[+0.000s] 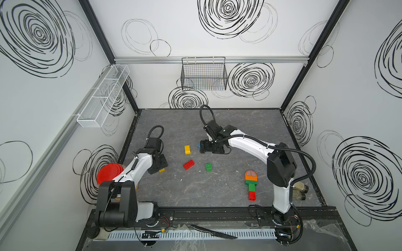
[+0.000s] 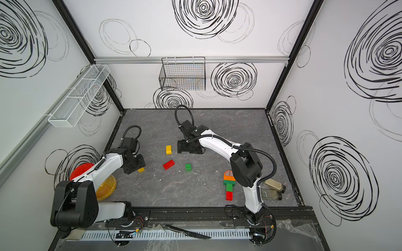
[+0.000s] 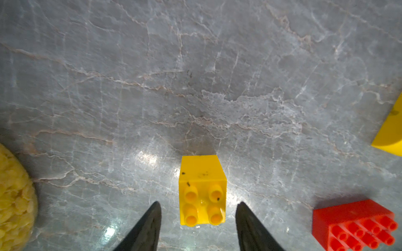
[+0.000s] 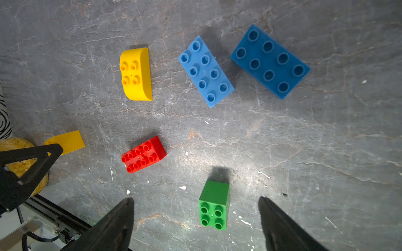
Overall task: Assemble an ice cream with lego
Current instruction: Pick up the lego brick from the center of the board.
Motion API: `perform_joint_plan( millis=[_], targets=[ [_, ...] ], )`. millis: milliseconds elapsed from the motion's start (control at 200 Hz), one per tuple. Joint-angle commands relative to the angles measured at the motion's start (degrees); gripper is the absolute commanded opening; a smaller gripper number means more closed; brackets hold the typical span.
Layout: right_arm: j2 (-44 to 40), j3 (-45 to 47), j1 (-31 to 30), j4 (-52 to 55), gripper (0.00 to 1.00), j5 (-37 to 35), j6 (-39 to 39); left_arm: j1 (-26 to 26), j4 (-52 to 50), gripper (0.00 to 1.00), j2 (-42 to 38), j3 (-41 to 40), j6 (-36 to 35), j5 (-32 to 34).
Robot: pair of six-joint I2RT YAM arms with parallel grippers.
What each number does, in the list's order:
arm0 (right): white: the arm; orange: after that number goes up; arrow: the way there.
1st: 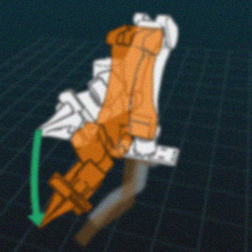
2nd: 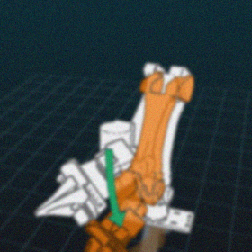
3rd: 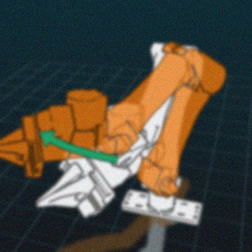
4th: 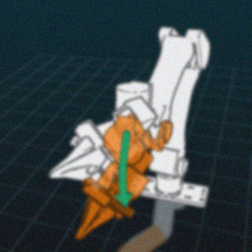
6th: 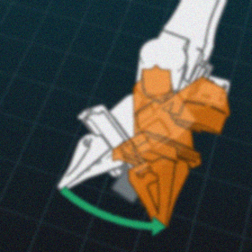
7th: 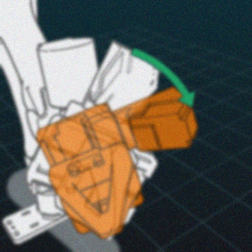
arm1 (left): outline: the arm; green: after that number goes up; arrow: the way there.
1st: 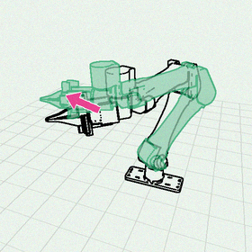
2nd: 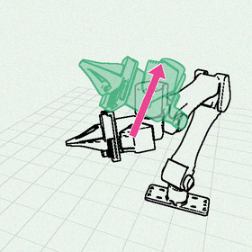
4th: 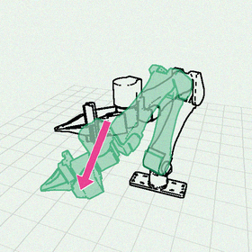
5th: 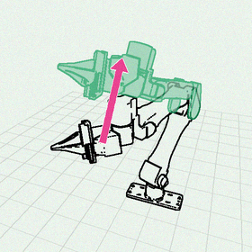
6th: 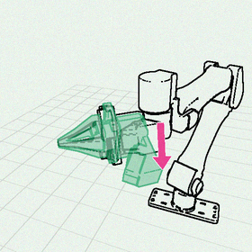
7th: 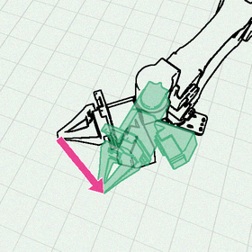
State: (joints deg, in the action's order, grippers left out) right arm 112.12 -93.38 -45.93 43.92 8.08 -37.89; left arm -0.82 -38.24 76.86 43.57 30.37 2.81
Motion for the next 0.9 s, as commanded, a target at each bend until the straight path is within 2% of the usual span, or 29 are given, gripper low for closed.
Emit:
perform_joint_plan(
  millis=[0,375,896],
  targets=[
    [-3.1,0.9,0.4,-0.5,0.93,0.2,-0.6,-0.8,1.0,0.57,0.7,0.7,-0.6,0.0],
    [-4.7,2.9,1.0,-1.5,0.94,0.7,-0.7,-0.9,2.1,0.52,2.2,0.6,-0.8,0.3],
    [-7.7,6.4,2.6,-2.9,0.97,1.9,-1.2,-0.7,3.2,0.39,3.0,-0.1,-0.9,-0.3]
  ],
)
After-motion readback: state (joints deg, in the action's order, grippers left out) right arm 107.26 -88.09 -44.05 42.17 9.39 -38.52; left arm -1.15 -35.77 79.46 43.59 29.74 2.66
